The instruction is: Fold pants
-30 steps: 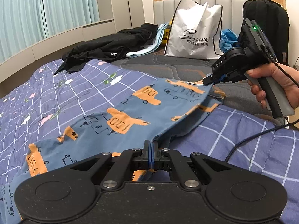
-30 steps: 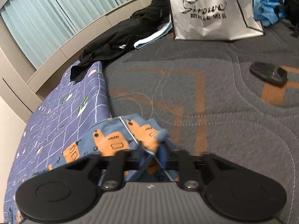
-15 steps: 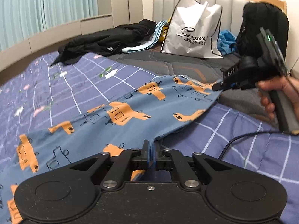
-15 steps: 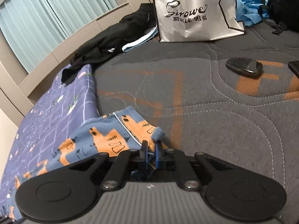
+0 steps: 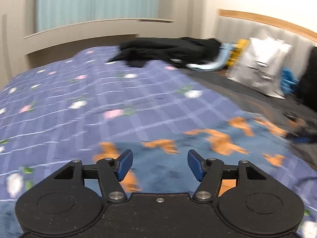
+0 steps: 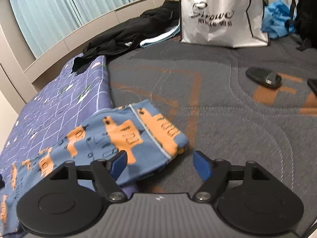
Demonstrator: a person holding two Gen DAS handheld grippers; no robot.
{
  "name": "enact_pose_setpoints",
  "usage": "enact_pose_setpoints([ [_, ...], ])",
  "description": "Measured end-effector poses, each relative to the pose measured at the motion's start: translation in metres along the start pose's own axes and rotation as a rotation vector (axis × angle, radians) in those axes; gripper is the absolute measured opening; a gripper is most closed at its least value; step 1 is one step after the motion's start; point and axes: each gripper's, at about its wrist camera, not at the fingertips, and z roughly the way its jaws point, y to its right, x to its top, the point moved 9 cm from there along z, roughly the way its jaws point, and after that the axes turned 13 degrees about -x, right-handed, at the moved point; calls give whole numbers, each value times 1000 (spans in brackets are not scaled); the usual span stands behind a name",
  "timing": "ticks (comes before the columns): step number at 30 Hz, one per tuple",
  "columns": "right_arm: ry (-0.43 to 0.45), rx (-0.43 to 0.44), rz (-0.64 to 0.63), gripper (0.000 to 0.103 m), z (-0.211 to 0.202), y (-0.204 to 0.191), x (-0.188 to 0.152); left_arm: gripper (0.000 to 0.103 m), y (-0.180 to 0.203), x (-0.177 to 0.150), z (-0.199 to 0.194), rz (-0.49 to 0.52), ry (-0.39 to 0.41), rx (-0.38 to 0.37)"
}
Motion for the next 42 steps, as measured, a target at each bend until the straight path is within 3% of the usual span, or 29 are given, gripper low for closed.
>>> enact_pose_setpoints([
  [2,-10,5,6,80,1,1,-2,63,-32,2,8,-23,-42,82],
  [6,-31,17,26,80,3,3,-4,54,-72,-1,28,-62,-99,119],
  [10,-64,37,36,81,6,4,-7,48,-85,-1,47,-89,-129,57],
  [14,-70,49,42,83,5,4,-8,9,-89,2,56,-98,-133,23],
  [21,-68,56,42,83,4,2,-9,6,-87,10,48,-76,-80,80],
  [25,-77,72,75,81,6,6,-9,12,-85,3,55,-65,-107,102],
  [27,-83,84,100,80,8,8,-7,27,-78,4,49,-43,-90,123],
  [31,-106,132,190,79,15,14,-4,40,-60,4,31,-30,-38,106],
  [36,-198,280,319,77,16,9,-11,61,-30,-5,16,-83,-11,35],
  [39,-219,316,352,76,20,7,-14,64,-2,-13,12,-85,-2,-41],
  [41,-216,322,376,71,23,7,-12,66,16,-20,12,-81,-7,-91],
  [42,-211,322,395,63,25,9,-11,66,24,-24,14,-76,-15,-112],
])
